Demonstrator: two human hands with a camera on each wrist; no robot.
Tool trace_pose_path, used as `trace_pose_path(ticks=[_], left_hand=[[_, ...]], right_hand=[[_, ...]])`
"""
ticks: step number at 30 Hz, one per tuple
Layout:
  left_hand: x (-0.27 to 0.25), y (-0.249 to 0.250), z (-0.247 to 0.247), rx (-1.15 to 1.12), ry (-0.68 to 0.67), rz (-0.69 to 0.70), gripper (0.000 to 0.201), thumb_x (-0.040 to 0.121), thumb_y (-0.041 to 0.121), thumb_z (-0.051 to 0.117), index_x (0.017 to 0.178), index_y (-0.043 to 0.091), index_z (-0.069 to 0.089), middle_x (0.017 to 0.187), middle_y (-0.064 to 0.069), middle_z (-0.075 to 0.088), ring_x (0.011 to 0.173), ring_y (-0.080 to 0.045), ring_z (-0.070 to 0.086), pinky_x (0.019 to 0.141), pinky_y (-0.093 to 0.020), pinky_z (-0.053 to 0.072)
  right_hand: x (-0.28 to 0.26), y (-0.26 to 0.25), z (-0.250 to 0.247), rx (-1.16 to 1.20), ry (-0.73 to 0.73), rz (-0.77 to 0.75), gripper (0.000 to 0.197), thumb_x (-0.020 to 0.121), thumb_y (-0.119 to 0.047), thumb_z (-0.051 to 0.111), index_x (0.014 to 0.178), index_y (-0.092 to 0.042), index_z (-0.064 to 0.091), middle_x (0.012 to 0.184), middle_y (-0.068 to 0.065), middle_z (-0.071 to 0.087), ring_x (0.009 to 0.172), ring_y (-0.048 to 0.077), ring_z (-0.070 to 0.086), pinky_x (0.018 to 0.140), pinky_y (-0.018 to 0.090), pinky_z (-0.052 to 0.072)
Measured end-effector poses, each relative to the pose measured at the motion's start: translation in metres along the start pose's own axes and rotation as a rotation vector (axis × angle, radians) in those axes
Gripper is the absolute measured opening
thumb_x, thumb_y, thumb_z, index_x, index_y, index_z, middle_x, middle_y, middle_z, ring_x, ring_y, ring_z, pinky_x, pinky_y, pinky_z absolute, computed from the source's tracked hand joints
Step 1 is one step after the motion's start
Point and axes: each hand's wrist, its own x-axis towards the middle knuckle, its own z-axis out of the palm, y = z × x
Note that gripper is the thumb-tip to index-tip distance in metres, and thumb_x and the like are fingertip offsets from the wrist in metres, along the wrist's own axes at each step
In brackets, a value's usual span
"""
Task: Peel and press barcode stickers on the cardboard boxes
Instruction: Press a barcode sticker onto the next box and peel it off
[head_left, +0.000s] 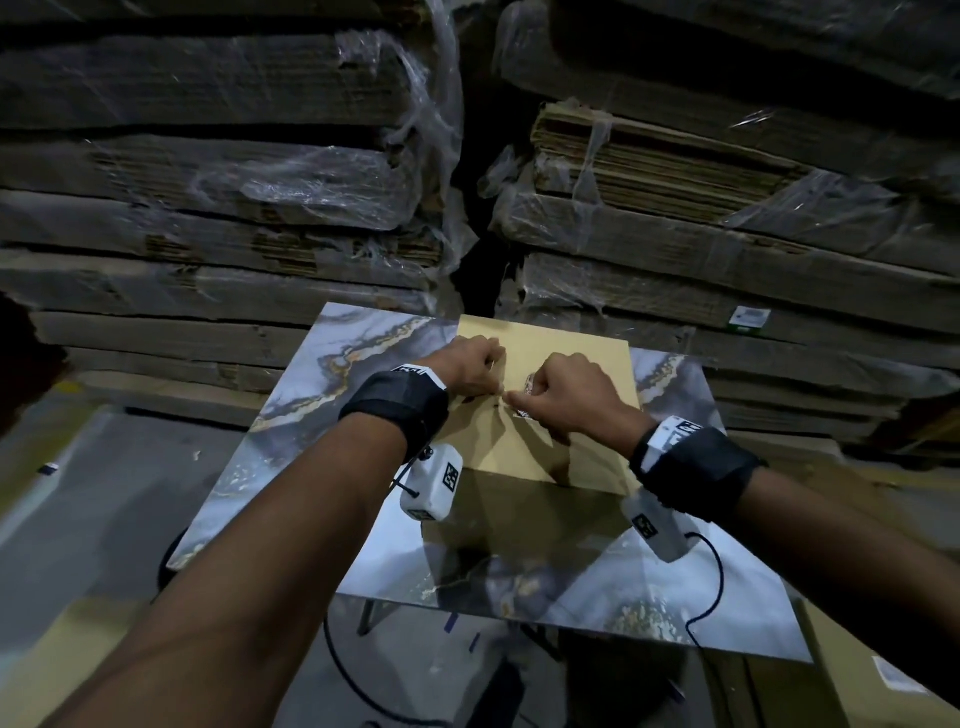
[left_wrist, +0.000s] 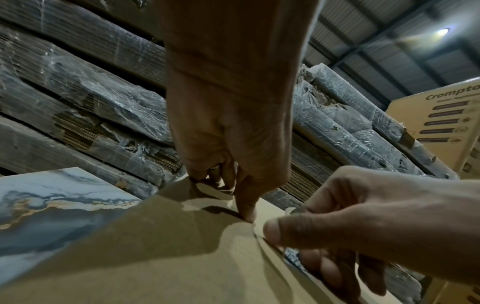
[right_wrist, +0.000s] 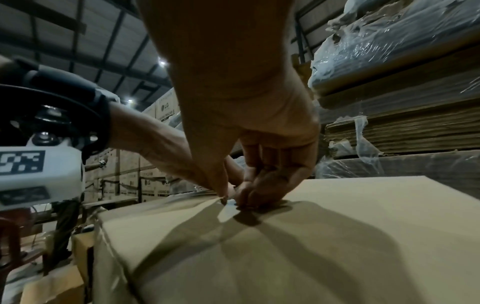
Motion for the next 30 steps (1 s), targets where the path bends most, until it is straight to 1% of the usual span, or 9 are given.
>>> trace_pose_path(ticks=[2, 4, 6, 9, 12, 15, 19, 28, 30], left_hand=[[0.001, -0.002, 0.001, -0.003, 0.01, -0.009, 0.047, 0.092, 0.024, 0.069, 0.134, 0.006, 0.057, 0.139, -0.015, 0.055, 0.131, -0.032, 0.047, 0.106, -0.034, 0.04], [0.0, -0.002, 0.001, -0.002, 0.011, -0.019, 0.05, 0.093, 0.026, 0.069, 0.137, 0.008, 0.055, 0.14, -0.014, 0.054, 0.132, -0.031, 0.046, 0.105, -0.032, 0.039], [0.002, -0.004, 0.003, 0.006, 0.003, -0.027, 0.057, 0.092, 0.031, 0.07, 0.142, 0.012, 0.051, 0.146, -0.012, 0.051, 0.137, -0.03, 0.042, 0.11, -0.034, 0.038], [0.002, -0.004, 0.003, 0.014, -0.012, -0.037, 0.062, 0.09, 0.034, 0.07, 0.144, 0.015, 0.048, 0.15, -0.012, 0.048, 0.14, -0.031, 0.04, 0.112, -0.036, 0.037], [0.002, -0.003, 0.003, 0.014, -0.012, -0.037, 0.063, 0.09, 0.033, 0.07, 0.145, 0.014, 0.047, 0.152, -0.012, 0.047, 0.14, -0.031, 0.04, 0.113, -0.037, 0.037], [0.002, -0.003, 0.002, 0.025, -0.015, -0.02, 0.061, 0.091, 0.031, 0.069, 0.145, 0.011, 0.047, 0.151, -0.012, 0.046, 0.14, -0.031, 0.039, 0.113, -0.038, 0.037], [0.002, -0.004, 0.001, 0.032, -0.016, -0.007, 0.062, 0.092, 0.031, 0.068, 0.146, 0.011, 0.045, 0.152, -0.012, 0.044, 0.14, -0.032, 0.039, 0.113, -0.037, 0.037], [-0.004, 0.001, -0.001, 0.049, -0.029, 0.015, 0.061, 0.097, 0.027, 0.063, 0.151, 0.011, 0.04, 0.158, -0.009, 0.036, 0.142, -0.032, 0.034, 0.114, -0.038, 0.034], [-0.005, 0.002, -0.001, 0.058, -0.027, 0.018, 0.058, 0.096, 0.025, 0.062, 0.149, 0.009, 0.043, 0.155, -0.012, 0.039, 0.14, -0.033, 0.037, 0.113, -0.039, 0.035]], right_hand=[[0.003, -0.007, -0.003, 0.027, -0.068, 0.11, 0.046, 0.082, -0.05, 0.074, 0.058, -0.014, 0.059, 0.055, -0.001, 0.06, 0.057, 0.023, 0.062, 0.055, 0.03, 0.051], [0.007, -0.01, -0.006, 0.12, -0.162, 0.179, 0.029, 0.081, -0.037, 0.075, 0.066, -0.013, 0.072, 0.059, -0.002, 0.071, 0.057, 0.019, 0.071, 0.066, 0.036, 0.063], [0.008, -0.012, -0.009, 0.217, -0.229, 0.231, 0.021, 0.081, -0.026, 0.075, 0.07, -0.009, 0.077, 0.062, 0.002, 0.074, 0.057, 0.018, 0.073, 0.071, 0.039, 0.065], [0.009, -0.013, -0.015, 0.372, -0.266, 0.317, 0.019, 0.08, -0.017, 0.076, 0.078, 0.001, 0.079, 0.07, 0.013, 0.076, 0.052, 0.018, 0.065, 0.064, 0.034, 0.062], [0.008, -0.013, -0.019, 0.442, -0.273, 0.361, 0.02, 0.077, -0.015, 0.076, 0.079, 0.005, 0.078, 0.077, 0.019, 0.076, 0.05, 0.017, 0.061, 0.057, 0.029, 0.055], [0.007, -0.012, -0.021, 0.449, -0.262, 0.369, 0.02, 0.079, -0.015, 0.075, 0.078, 0.005, 0.078, 0.075, 0.018, 0.076, 0.053, 0.018, 0.063, 0.056, 0.027, 0.055], [0.012, -0.006, -0.025, 0.431, -0.3, 0.373, 0.02, 0.083, -0.017, 0.076, 0.083, 0.002, 0.078, 0.07, 0.012, 0.074, 0.049, 0.014, 0.062, 0.044, 0.018, 0.046], [0.021, 0.011, -0.049, 0.416, -0.496, 0.31, 0.026, 0.088, -0.02, 0.074, 0.092, 0.006, 0.077, 0.076, 0.011, 0.072, 0.067, 0.019, 0.062, 0.055, 0.02, 0.048], [0.023, 0.013, -0.05, 0.426, -0.527, 0.293, 0.031, 0.09, -0.021, 0.076, 0.097, 0.008, 0.075, 0.078, 0.011, 0.073, 0.068, 0.017, 0.061, 0.058, 0.022, 0.05]])
